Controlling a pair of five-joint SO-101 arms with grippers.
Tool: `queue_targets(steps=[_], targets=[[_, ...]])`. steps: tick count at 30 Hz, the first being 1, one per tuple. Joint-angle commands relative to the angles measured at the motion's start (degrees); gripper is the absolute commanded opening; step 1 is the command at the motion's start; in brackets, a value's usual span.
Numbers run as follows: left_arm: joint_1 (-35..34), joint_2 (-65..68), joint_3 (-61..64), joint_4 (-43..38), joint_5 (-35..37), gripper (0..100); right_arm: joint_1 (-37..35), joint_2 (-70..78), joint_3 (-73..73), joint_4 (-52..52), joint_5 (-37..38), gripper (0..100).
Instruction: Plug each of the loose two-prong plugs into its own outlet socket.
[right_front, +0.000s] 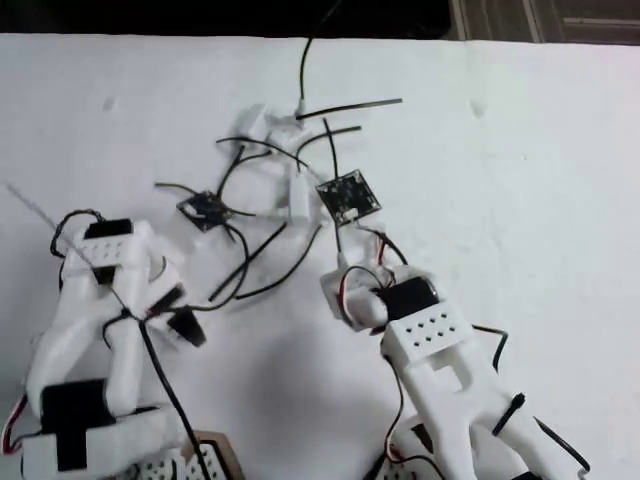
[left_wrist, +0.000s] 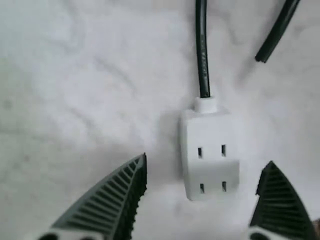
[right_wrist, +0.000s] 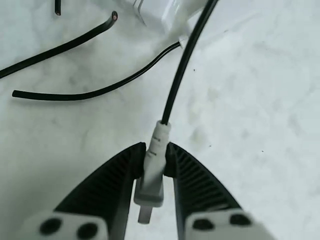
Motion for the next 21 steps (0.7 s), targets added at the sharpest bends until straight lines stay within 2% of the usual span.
queue_targets(steps=[1, 6, 8, 12, 21], targets=[[0.9, 4.2, -2.2, -2.7, -0.8, 27, 0.7, -1.7, -0.3, -0.6, -0.5, 1.8], [6.3, 5.7, -1.8, -2.5, -0.1, 10, 3.5, -1.8, -0.4, -0.8, -0.5, 1.8], [8.9, 5.8, -1.8, -2.7, 3.3, 7, 4.6, -1.9, -0.6, -0.8, -0.5, 1.8], [13.7, 5.8, -3.4, -5.1, 12.1, 8, 4.7, -1.9, -0.6, -0.8, -0.5, 1.8], [24.8, 5.9, -9.3, -8.4, 20.9, 8, 4.7, -1.9, -0.6, -0.8, -0.5, 1.8]])
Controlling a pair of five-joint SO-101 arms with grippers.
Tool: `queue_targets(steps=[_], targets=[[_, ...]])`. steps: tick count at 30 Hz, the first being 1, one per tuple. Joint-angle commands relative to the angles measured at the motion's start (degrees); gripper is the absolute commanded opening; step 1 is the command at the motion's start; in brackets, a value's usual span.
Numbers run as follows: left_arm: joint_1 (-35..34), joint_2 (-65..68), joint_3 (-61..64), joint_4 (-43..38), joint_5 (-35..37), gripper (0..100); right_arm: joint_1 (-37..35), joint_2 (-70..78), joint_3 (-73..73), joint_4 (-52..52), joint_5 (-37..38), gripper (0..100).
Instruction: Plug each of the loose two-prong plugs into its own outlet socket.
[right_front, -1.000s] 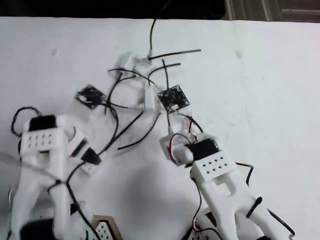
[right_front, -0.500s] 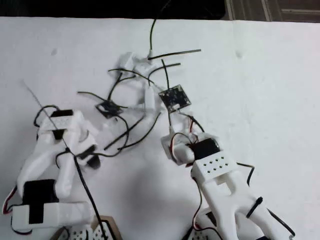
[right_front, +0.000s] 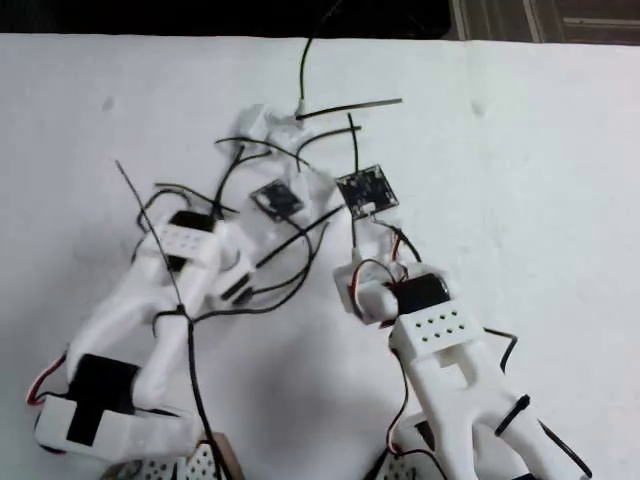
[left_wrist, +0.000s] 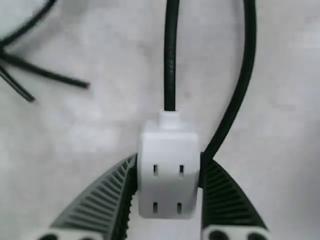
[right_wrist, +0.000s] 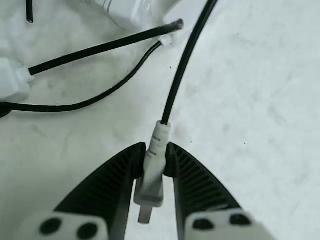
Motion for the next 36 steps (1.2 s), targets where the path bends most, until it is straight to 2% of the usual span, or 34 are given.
queue_targets(steps=[1, 3, 5, 7, 8, 12, 15, 19, 24, 30, 36], targets=[[4.5, -0.1, -5.3, -1.0, 3.5, 8, 0.6, -1.9, -0.6, -0.8, -0.5, 1.8], [4.7, -0.1, -6.2, -0.5, 3.3, 12, 0.6, -1.9, -0.6, -0.7, -0.5, 1.8], [4.0, -0.5, -5.9, -0.2, 3.8, 22, 0.6, -1.9, -0.6, -0.7, -0.5, 1.8], [2.7, -0.7, -6.2, 1.5, 6.8, 32, 0.6, -1.9, -0.6, -0.6, -0.5, 1.8], [1.9, -0.7, -6.3, 1.7, 8.5, 33, 0.6, -2.2, -0.6, -0.6, -0.5, 1.8], [0.0, -2.9, -5.8, 2.1, 7.7, 32, 0.6, -6.5, -0.3, 0.6, -0.5, 1.8], [-1.0, -6.5, -6.0, 5.4, 7.9, 32, 0.5, -11.0, -0.3, 3.8, -0.5, 1.8], [-1.0, -15.3, -5.5, 9.3, 10.5, 32, 0.3, -18.0, -0.3, 7.4, -0.5, 1.8], [-1.9, -29.6, -0.8, 9.6, 14.7, 27, -2.0, -27.1, -0.4, 10.9, -0.3, 1.8], [-4.2, -46.4, 10.6, 3.3, 15.0, 27, -9.0, -34.9, -0.5, 14.4, 0.1, 1.7], [-4.4, -63.3, 23.0, -1.7, 15.3, 27, -19.2, -39.1, -0.5, 18.3, 0.1, 1.7]])
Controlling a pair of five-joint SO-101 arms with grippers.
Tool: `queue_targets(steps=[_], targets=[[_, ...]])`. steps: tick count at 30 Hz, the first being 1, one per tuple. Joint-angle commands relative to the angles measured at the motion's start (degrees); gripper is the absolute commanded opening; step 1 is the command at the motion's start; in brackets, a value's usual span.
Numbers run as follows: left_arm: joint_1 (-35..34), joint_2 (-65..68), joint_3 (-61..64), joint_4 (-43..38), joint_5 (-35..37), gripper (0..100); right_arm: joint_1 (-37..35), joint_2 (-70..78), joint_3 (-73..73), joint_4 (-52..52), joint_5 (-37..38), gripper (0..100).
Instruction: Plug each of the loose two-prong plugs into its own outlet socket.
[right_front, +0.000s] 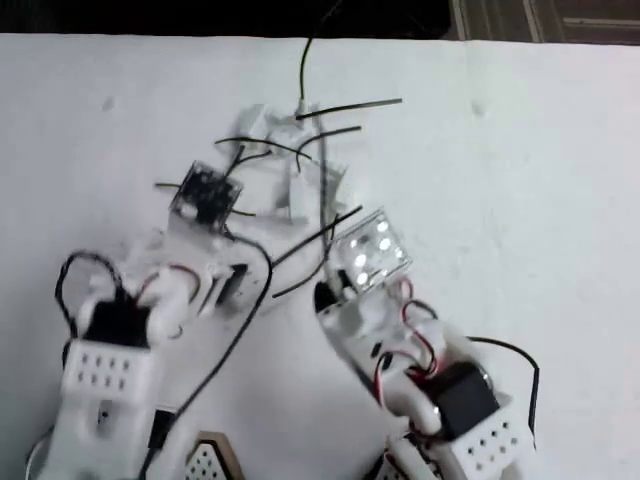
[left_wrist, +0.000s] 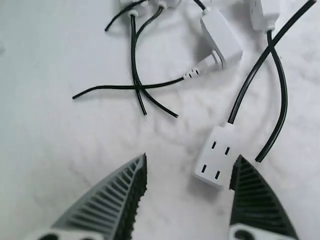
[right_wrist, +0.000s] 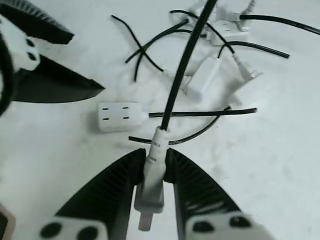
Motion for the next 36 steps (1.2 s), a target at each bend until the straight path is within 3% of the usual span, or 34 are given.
queue_targets(steps=[1, 13, 19, 32, 36], targets=[[-0.1, -13.8, 6.9, -2.6, 1.9, 27, -6.1, -2.4, -0.7, 1.5, 0.1, 1.7], [0.1, -37.2, 17.0, -1.0, 9.4, 27, -20.6, -2.5, -0.4, 0.2, 0.1, 1.7], [4.5, -47.6, 16.3, 6.6, 9.2, 27, -21.0, 1.7, 3.0, -5.1, 0.1, 1.7], [13.2, -47.3, 9.7, 15.3, 9.0, 27, -20.8, 12.4, 3.6, -14.1, -0.3, 1.7], [11.7, -47.3, 9.9, 15.2, 5.5, 27, -20.4, 13.8, 3.6, -15.5, -0.3, 1.7]])
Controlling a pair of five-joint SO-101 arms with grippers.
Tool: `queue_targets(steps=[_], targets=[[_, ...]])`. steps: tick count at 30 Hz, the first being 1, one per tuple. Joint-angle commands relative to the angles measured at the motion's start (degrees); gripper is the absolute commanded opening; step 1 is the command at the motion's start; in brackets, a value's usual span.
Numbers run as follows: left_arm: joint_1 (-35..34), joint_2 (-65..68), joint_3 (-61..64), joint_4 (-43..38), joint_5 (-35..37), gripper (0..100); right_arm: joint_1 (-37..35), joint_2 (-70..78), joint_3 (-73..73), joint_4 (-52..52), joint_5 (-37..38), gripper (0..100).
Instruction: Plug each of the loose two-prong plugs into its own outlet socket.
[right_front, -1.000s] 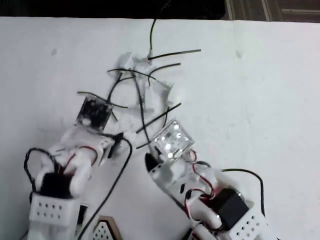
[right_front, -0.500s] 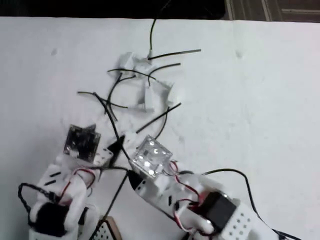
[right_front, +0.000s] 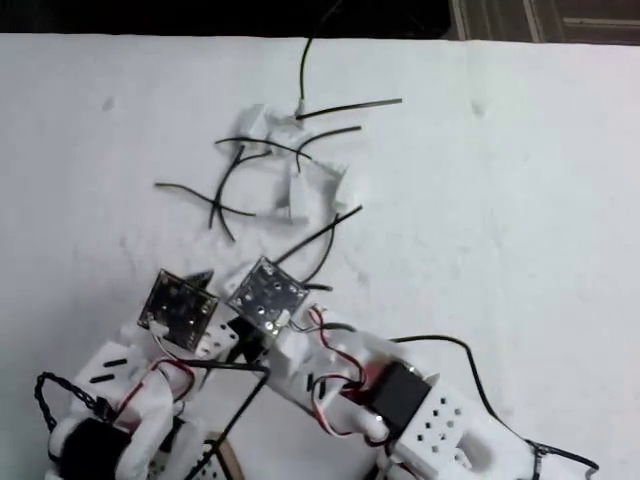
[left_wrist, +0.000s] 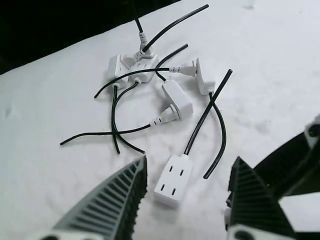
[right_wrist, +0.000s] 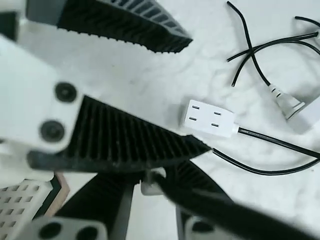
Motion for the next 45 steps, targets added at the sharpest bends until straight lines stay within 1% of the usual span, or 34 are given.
queue_targets(steps=[1, 4, 7, 12, 14, 17, 19, 23, 28, 35, 45], targets=[[-1.8, 0.0, -2.1, 0.2, -3.7, 27, 0.8, 0.8, -0.4, -2.7, -0.1, 1.7], [-9.0, 0.0, -2.3, -1.1, -3.6, 27, 3.5, 2.0, -0.5, -5.3, 0.1, 1.7], [-18.2, 0.0, -2.0, -3.4, -3.5, 27, 4.9, 5.3, -0.5, -9.5, -0.1, 1.7], [-34.7, 0.0, -1.8, -3.6, -3.3, 27, 5.1, 15.6, -3.6, -15.8, -0.4, 1.7], [-40.0, 0.0, -0.1, -4.2, -0.5, 27, 5.1, 20.6, -5.4, -18.6, -0.7, 1.7], [-47.6, 0.0, 4.8, -7.2, 2.5, 27, 5.3, 29.1, -9.8, -21.4, -5.5, 1.7], [-50.8, 0.0, 9.0, -9.8, 3.3, 27, 5.8, 34.8, -13.2, -21.6, -7.1, 1.7], [-51.9, 0.0, 16.3, -14.1, 3.0, 27, 5.8, 43.3, -18.4, -21.7, -7.6, 1.7], [-52.4, 0.0, 17.1, -14.9, 2.9, 27, 6.4, 47.7, -19.3, -26.9, -7.5, 1.7], [-52.3, 0.0, 17.1, -13.9, 2.9, 27, 10.9, 48.8, -19.2, -28.6, -7.5, 1.7], [-52.3, 0.0, 17.1, -13.9, 3.0, 27, 9.3, 48.9, -17.8, -28.1, -7.7, 1.7]])
